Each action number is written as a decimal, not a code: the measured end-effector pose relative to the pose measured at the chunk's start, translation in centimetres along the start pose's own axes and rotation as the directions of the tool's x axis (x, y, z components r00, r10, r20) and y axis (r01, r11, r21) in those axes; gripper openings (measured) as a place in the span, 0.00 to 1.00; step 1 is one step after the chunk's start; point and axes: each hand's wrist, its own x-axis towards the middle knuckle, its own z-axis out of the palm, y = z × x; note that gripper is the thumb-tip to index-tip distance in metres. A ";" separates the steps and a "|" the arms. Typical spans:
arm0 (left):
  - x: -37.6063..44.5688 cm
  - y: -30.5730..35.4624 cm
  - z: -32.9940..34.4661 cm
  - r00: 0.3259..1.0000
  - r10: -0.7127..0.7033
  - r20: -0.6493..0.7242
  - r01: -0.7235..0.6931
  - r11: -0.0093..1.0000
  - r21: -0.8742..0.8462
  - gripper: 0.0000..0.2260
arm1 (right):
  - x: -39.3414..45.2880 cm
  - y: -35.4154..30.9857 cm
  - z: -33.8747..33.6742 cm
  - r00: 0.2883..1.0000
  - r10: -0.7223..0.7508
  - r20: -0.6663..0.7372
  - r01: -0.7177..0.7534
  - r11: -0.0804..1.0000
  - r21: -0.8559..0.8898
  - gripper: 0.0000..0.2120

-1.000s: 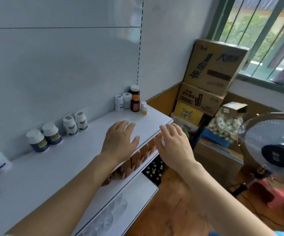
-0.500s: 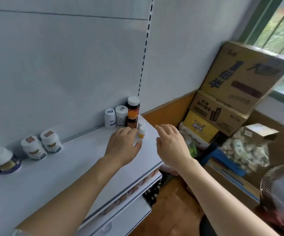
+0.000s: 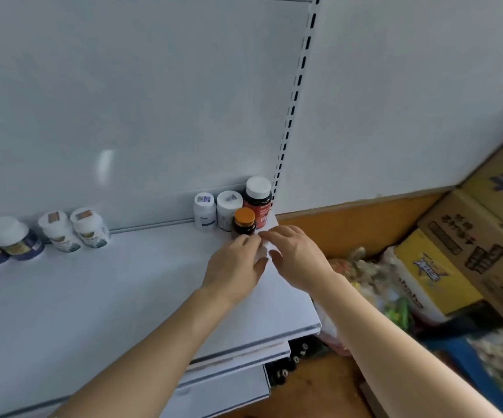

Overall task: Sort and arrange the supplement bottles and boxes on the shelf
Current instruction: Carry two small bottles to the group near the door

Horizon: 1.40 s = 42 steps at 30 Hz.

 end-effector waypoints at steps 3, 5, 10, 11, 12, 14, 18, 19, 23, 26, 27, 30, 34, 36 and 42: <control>-0.2 0.3 0.2 0.999 -0.039 -0.024 0.039 0.999 -0.017 0.11 | 0.9 1.0 0.5 0.997 -0.070 -0.025 0.071 0.996 0.059 0.14; -0.3 0.2 -0.2 0.998 -0.064 -0.016 0.064 0.998 -0.018 0.10 | 1.3 1.3 0.7 0.993 -0.111 -0.049 0.115 0.990 0.086 0.10; -1.1 -1.4 -1.6 0.985 -0.172 -0.008 0.170 0.979 -0.112 0.12 | 1.5 1.9 0.4 0.989 -0.126 -0.074 0.139 0.968 0.207 0.08; -1.2 -1.7 -2.0 0.978 -0.207 -0.013 0.201 0.963 -0.182 0.11 | 1.4 1.8 0.1 0.990 -0.114 -0.079 0.131 0.954 0.269 0.08; -1.4 -2.0 -2.4 0.970 -0.241 -0.021 0.227 0.938 -0.262 0.10 | 1.3 1.7 -0.3 0.995 -0.078 -0.064 0.095 0.932 0.349 0.08; -1.6 -2.5 -3.2 0.955 -0.298 -0.017 0.265 0.874 -0.407 0.09 | 1.3 1.1 -1.4 0.999 0.019 0.039 -0.036 0.856 0.516 0.08; -2.4 -3.1 -4.4 0.937 -0.349 0.015 0.292 0.758 -0.584 0.07 | 1.9 0.0 -2.2 0.983 0.042 0.179 -0.149 0.752 0.642 0.07; -2.7 -3.1 -4.6 0.934 -0.357 0.019 0.295 0.739 -0.606 0.07 | 1.9 -0.5 -2.1 0.981 0.025 0.192 -0.148 0.734 0.663 0.08; -3.7 -3.0 -5.6 0.922 -0.388 0.015 0.308 0.707 -0.637 0.08 | 1.6 -2.4 -2.4 0.973 -0.029 0.228 -0.131 0.746 0.653 0.11; -4.6 -3.3 -6.4 0.905 -0.422 0.044 0.347 0.674 -0.652 0.12 | 1.5 -4.0 -2.8 0.966 -0.029 0.256 -0.146 0.756 0.638 0.13; -4.9 -3.4 -6.7 0.902 -0.429 0.059 0.360 0.667 -0.652 0.12 | 1.5 -4.6 -2.8 0.966 -0.027 0.258 -0.149 0.757 0.637 0.12; -6.3 -3.8 -7.8 0.901 -0.429 0.068 0.368 0.671 -0.644 0.11 | 1.3 -6.6 -2.9 0.965 -0.028 0.261 -0.151 0.751 0.642 0.09; -8.9 -4.7 -9.7 0.896 -0.437 0.078 0.379 0.659 -0.650 0.12 | 0.9 -10.1 -2.8 0.963 -0.023 0.267 -0.167 0.729 0.664 0.08; -10.6 -5.6 -10.9 0.894 -0.441 0.082 0.380 0.646 -0.662 0.13 | 0.5 -12.3 -2.5 0.963 -0.024 0.269 -0.172 0.716 0.677 0.08; -16.8 -9.7 -15.1 0.856 -0.516 0.024 0.372 0.583 -0.723 0.11 | -0.2 -21.1 -0.4 0.967 -0.017 0.253 -0.163 0.721 0.673 0.07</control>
